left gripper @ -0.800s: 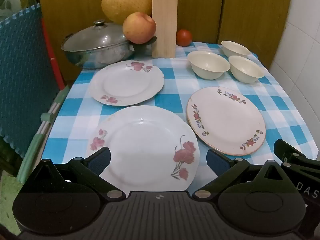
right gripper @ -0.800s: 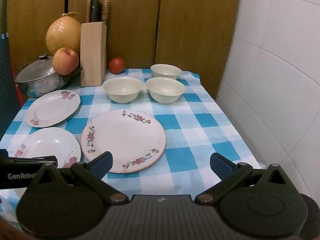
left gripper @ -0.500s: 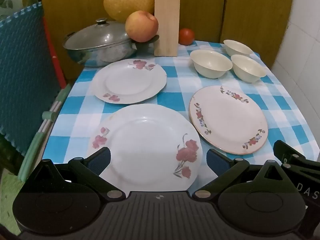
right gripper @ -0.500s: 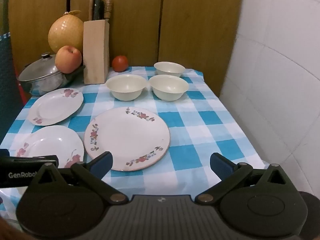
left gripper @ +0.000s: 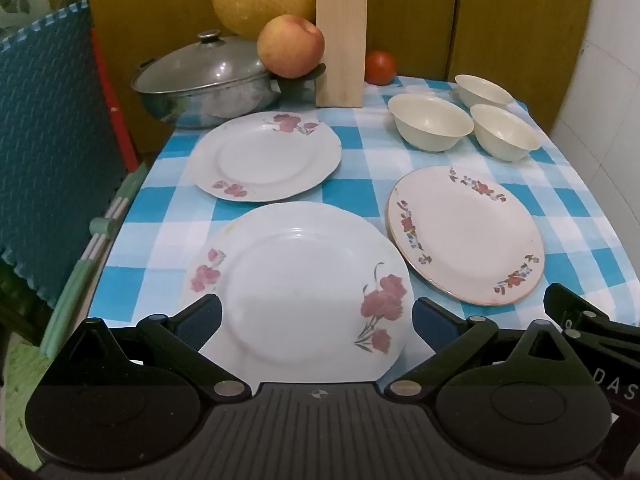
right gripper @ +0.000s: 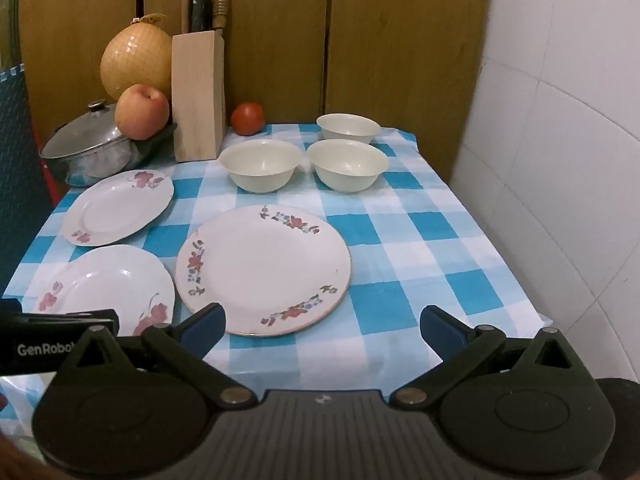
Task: Organize plates and bowls
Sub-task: 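Move both tools toward the plates in front of the bowls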
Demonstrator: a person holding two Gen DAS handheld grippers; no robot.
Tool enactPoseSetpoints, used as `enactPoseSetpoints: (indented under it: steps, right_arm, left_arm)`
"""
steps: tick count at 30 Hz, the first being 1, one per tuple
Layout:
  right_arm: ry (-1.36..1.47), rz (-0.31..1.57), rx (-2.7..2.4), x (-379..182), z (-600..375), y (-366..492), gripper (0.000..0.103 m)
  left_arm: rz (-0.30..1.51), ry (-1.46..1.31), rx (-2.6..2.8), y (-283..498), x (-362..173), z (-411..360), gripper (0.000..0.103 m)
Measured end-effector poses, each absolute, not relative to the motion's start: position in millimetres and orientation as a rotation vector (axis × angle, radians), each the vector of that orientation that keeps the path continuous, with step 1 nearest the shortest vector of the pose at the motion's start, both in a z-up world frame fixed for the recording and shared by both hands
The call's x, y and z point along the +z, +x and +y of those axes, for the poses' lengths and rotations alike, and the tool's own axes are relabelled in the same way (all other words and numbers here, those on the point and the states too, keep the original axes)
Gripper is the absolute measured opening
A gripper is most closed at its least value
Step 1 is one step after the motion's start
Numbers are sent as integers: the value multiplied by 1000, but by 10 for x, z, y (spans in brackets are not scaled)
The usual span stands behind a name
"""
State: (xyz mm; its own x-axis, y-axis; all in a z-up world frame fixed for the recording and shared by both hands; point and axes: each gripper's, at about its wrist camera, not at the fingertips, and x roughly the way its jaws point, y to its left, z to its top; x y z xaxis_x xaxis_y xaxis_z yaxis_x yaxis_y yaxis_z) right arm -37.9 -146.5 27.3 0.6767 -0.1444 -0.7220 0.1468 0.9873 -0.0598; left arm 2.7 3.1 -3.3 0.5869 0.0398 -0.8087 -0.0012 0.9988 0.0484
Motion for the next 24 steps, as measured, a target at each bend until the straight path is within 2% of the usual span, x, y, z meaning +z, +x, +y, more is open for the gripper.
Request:
enactPoseSetpoints:
  steps: [15,24]
  right_arm:
    - [93,892,1,-6,-1363,-159,101]
    - [124,947,74,-163,-1303,-69,96]
  left_arm:
    - [999,25,110,72,-220,315,102]
    - [1041,33,164,115,-277,379,102]
